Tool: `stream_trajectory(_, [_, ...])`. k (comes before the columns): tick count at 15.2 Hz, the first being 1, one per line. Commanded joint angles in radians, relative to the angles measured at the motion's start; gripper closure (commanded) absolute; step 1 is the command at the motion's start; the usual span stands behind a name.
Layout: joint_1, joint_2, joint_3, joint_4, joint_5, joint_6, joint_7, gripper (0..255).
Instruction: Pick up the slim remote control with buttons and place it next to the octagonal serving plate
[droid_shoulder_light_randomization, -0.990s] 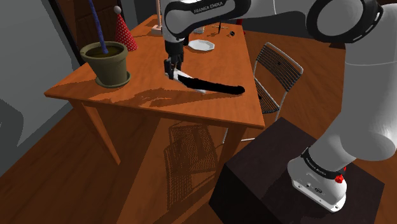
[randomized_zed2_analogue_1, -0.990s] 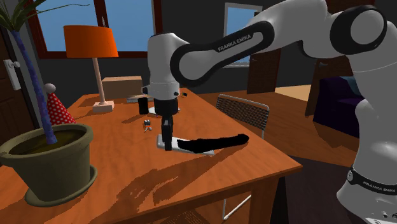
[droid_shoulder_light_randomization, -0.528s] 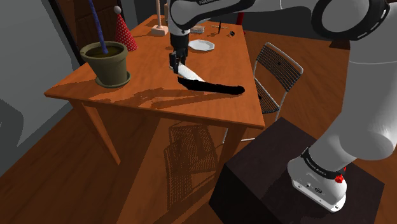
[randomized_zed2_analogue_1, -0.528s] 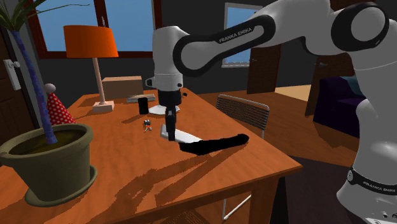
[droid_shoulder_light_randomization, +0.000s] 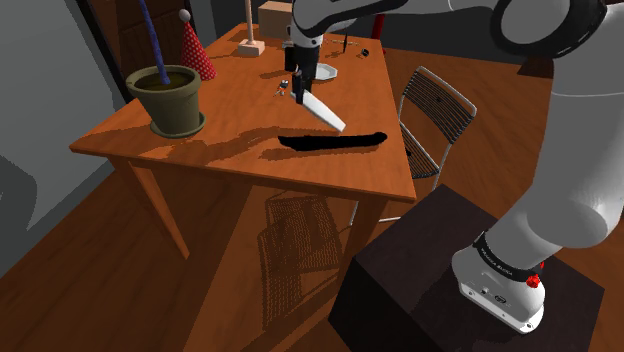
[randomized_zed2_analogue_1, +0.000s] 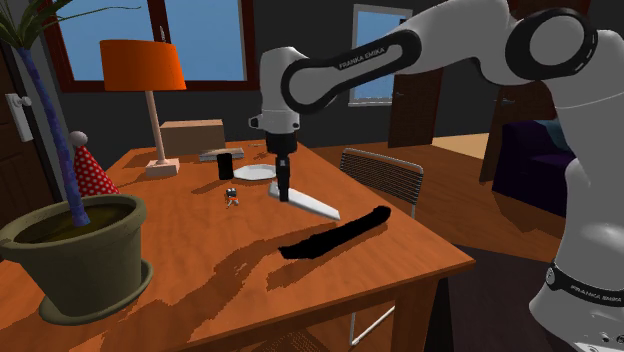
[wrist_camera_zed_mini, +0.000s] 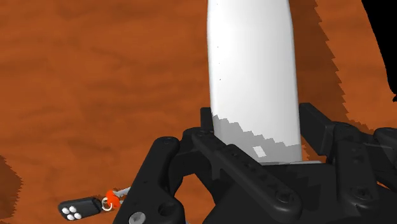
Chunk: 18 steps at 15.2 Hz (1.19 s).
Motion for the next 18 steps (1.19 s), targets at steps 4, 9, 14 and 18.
stream_trajectory(4, [-0.075,0.013,-0.026,0.027,0.011,-0.011,-0.105,255])
stream_trajectory(9, [-0.146,0.054,-0.05,0.093,0.02,-0.036,-0.204,255])
stream_trajectory(14, [-0.215,0.122,-0.073,0.205,0.028,-0.078,-0.299,255])
stream_trajectory(18, [-0.233,0.15,-0.078,0.212,0.03,-0.056,-0.323,255])
